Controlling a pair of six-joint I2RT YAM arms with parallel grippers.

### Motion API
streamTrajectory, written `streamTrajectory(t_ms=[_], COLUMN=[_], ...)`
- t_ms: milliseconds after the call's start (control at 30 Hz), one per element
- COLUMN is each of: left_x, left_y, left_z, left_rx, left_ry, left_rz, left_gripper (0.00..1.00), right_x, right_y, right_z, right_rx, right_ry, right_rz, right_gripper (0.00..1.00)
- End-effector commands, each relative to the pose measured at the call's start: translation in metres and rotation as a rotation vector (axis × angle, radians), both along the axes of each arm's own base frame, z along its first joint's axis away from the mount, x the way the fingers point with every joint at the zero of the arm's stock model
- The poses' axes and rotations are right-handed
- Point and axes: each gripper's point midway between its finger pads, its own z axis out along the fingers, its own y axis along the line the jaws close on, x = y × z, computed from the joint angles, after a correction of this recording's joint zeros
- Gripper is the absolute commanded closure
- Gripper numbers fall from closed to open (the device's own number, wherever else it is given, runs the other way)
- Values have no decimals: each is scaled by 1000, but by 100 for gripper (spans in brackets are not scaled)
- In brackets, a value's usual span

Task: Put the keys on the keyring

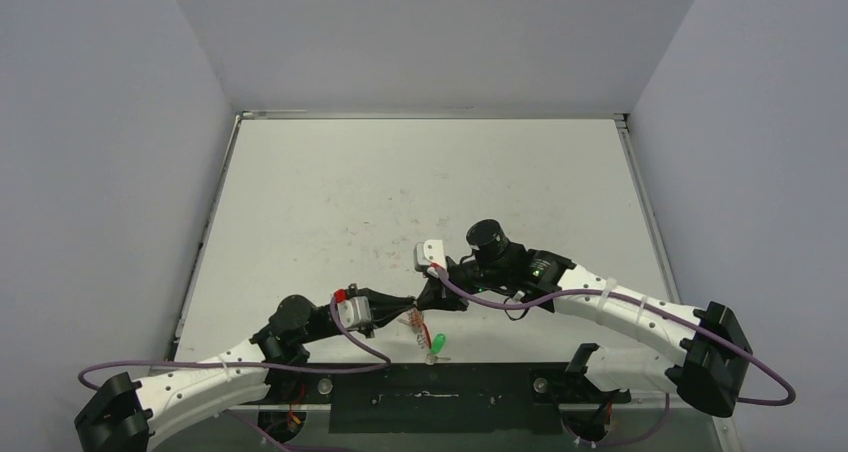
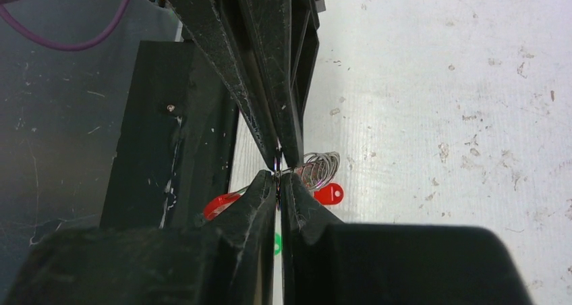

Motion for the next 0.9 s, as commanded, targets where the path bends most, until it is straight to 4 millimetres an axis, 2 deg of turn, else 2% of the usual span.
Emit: streamTrajectory(t_ms=[0,33,133,300,700,867], left_x=[0,2,6,7,10,9], left_y=[0,1,4,7,-8,-16], left_z=[20,18,15,16,3,3], left_rx=[-23,-3,34,90,189,187], left_ry=[-32,-28,-15,-8,23,20], left_rz=[5,12,40,54,10,-25], left_gripper=[83,77,68,63,63,72], right_x=[11,12,12,17,9,6], right_y=[0,-1,-8,-20,3,9], right_z=[9,10,5,-4,3,3], right_rx=[-17,-29,-116,-284,-304,-296], right_ry=[-38,-40,-34,20,80,83], right_rz=[-23,-27,-19,-59,-70,-65], right_gripper=[100,100,100,100,100,100])
